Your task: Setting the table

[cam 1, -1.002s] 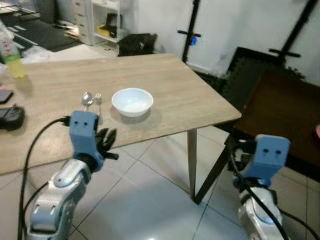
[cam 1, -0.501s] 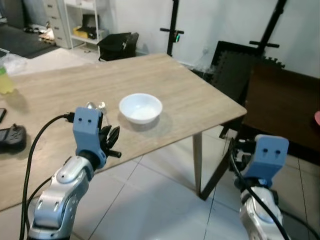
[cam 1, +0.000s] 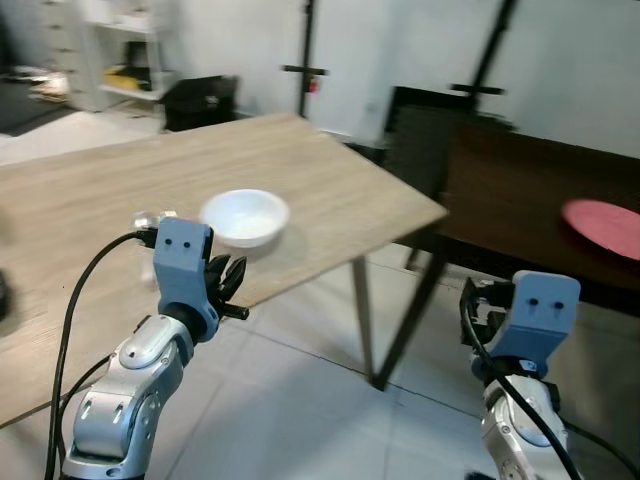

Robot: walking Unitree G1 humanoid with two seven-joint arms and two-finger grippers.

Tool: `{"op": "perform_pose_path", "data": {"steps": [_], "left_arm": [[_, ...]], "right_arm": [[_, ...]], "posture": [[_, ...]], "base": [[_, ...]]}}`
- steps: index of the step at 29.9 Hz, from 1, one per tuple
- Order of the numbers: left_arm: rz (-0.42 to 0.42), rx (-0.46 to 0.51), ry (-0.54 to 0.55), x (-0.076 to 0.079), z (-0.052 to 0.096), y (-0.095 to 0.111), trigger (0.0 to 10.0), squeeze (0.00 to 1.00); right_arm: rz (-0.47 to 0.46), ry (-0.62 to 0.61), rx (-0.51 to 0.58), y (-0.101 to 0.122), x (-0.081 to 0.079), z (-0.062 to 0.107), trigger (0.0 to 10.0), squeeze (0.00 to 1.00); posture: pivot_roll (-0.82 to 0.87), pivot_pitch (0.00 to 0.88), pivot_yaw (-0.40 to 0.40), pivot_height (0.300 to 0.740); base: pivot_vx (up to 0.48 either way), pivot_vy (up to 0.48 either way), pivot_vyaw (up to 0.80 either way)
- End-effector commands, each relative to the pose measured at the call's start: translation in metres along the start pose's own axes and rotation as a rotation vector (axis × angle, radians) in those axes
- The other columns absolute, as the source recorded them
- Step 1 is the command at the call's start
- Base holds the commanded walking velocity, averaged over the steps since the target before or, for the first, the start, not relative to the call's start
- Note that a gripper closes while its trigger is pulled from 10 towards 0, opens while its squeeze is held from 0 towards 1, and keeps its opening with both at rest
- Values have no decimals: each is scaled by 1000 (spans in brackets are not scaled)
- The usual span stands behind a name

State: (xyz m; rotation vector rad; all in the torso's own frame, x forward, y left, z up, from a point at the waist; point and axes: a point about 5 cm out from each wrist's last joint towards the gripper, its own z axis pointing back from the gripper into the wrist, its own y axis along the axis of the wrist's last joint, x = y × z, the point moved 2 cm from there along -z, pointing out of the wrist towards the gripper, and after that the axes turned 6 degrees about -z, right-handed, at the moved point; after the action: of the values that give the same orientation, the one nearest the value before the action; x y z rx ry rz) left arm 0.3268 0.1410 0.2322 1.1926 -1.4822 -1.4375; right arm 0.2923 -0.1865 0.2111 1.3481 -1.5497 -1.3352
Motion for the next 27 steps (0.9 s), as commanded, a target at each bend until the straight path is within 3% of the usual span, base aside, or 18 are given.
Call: {"op": "perform_pose_path", "data": {"steps": [1, 12, 18, 27], "left_arm": [[1, -23, 3, -1, 0, -5, 10000, 0], [-2, -17, 3, -2, 0, -4, 10000, 0], [-38, -23, -1, -2, 0, -4, 10000, 0], [-38, -20, -20, 2, -1, -5, 10000, 0]], "right_arm": [[-2, -15, -24, -5, 3, 2, 10000, 0], [-3, -17, -28, -5, 3, 2, 10000, 0], [0, -25, -31, -5, 4, 1, 10000, 0], [-1, -37, -33, -6, 6, 0, 10000, 0]], "posture": [[78, 82, -7, 740], [78, 83, -8, 740], [78, 82, -8, 740], [77, 75, -7, 740]], "base": [[0, 480, -800], [0, 480, -800], [0, 128, -800], [0, 0, 0]]}}
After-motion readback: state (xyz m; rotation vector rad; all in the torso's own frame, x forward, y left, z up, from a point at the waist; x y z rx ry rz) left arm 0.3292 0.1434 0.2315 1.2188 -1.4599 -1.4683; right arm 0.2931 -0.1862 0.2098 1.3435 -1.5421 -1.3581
